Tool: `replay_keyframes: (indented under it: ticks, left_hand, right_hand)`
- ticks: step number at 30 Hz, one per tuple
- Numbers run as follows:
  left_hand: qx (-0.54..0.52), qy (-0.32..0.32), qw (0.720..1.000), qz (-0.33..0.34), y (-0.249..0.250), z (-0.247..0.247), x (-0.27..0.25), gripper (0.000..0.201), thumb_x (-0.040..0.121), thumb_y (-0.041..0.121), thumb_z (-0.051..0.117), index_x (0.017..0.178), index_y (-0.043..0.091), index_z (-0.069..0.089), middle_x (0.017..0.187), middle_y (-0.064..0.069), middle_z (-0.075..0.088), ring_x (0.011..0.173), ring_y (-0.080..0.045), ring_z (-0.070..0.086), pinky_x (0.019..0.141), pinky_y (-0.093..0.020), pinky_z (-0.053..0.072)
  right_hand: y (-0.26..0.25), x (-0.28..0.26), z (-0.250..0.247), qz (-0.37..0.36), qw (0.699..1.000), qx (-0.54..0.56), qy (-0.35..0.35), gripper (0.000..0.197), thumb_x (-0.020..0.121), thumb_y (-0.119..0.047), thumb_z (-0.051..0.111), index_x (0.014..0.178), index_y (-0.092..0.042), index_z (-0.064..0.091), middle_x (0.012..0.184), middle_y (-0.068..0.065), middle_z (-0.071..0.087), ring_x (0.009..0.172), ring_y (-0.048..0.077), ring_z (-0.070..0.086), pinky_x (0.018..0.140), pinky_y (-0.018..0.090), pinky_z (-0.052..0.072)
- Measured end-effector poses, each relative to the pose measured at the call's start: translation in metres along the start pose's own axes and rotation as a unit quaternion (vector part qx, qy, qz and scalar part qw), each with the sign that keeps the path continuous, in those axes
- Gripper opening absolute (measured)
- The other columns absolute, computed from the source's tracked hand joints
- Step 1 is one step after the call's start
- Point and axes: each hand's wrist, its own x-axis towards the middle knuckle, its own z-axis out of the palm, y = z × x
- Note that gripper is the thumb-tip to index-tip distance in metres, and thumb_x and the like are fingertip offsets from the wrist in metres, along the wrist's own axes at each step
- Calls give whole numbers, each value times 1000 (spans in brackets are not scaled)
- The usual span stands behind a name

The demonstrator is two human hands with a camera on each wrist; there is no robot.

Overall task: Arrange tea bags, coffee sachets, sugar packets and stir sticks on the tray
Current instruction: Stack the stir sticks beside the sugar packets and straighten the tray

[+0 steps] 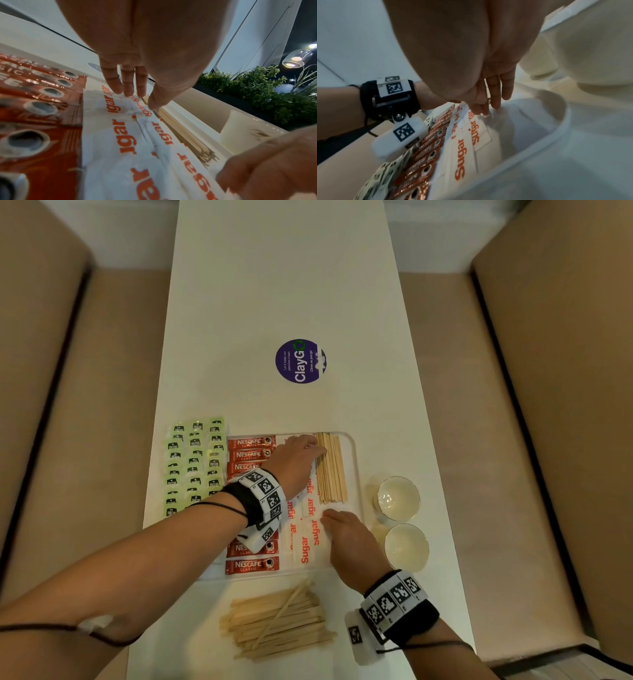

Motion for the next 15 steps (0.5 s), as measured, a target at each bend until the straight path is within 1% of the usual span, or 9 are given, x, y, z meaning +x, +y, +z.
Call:
replay_keyframes:
  ticks: [2, 3, 6, 9, 10, 11, 13, 14, 15]
  left_hand:
    - [4, 4, 1000, 2, 0, 2, 0, 60, 91, -4, 56, 145, 20, 49, 152, -9, 39, 137, -29, 38, 110, -47, 39]
    - [8, 7, 1000, 3, 0, 2, 1, 60, 90, -4, 57, 145, 20, 49, 152, -9, 39, 137, -29, 38, 110, -47, 39]
    - [23, 5, 1000, 6, -1, 3, 2, 59, 90, -1, 59, 145, 20, 49, 152, -9, 38, 137, -29, 37, 110, -47, 39]
    - [30, 5, 1000, 5, -1, 4, 3, 58, 91, 1, 60, 144, 21, 49, 151, -9, 38, 137, -29, 36, 110, -47, 39]
    - [30, 6, 1000, 4, -1, 3, 3, 56, 92, 2, 59, 144, 21, 50, 151, -9, 38, 137, -29, 36, 109, -48, 39]
    - [28, 6, 1000, 4, -1, 3, 4, 54, 93, 3, 58, 143, 21, 50, 151, -9, 38, 137, -29, 36, 109, -48, 39]
    - [22, 4, 1000, 2, 0, 2, 4, 49, 95, 8, 57, 142, 21, 52, 150, -8, 38, 137, -29, 36, 108, -49, 39]
    - [21, 4, 1000, 2, 0, 2, 4, 47, 95, 10, 57, 141, 21, 52, 150, -8, 39, 137, -29, 36, 108, -48, 39]
    - [22, 4, 1000, 3, 0, 2, 3, 46, 96, 11, 58, 141, 21, 52, 149, -8, 39, 136, -29, 36, 107, -48, 39]
  right_hand:
    - [-5, 5, -6, -5, 1000, -2, 9, 40, 96, 1, 49, 135, -6, 59, 144, 8, 55, 131, 27, 48, 109, 34, 39]
    - [-7, 7, -9, -13, 1000, 0, 16, 38, 97, 0, 50, 134, -5, 59, 144, 10, 55, 132, 28, 48, 110, 34, 38]
    - [-9, 12, -14, -18, 1000, 9, 21, 33, 98, -2, 50, 129, -3, 63, 137, 13, 60, 126, 30, 53, 105, 35, 41]
    - [-7, 11, -12, -6, 999, 22, 21, 32, 96, 0, 50, 125, -3, 65, 133, 12, 62, 124, 29, 54, 103, 36, 45]
    - [-5, 10, -11, 0, 999, 29, 23, 30, 95, 1, 49, 119, -4, 67, 127, 10, 64, 120, 29, 56, 99, 36, 48]
    - [-2, 9, -10, 6, 999, 32, 26, 26, 95, 2, 48, 109, -7, 68, 118, 8, 66, 112, 27, 59, 92, 34, 52]
    - [4, 8, -9, 26, 999, 32, 33, 21, 95, 1, 47, 95, -11, 64, 103, 4, 64, 98, 23, 60, 79, 30, 52]
    - [6, 8, -8, 32, 998, 31, 39, 20, 95, 0, 48, 92, -12, 64, 101, 3, 64, 96, 22, 60, 77, 29, 52]
    - [7, 8, -9, 31, 998, 31, 45, 20, 95, -1, 48, 94, -12, 65, 102, 3, 65, 96, 22, 60, 78, 29, 52]
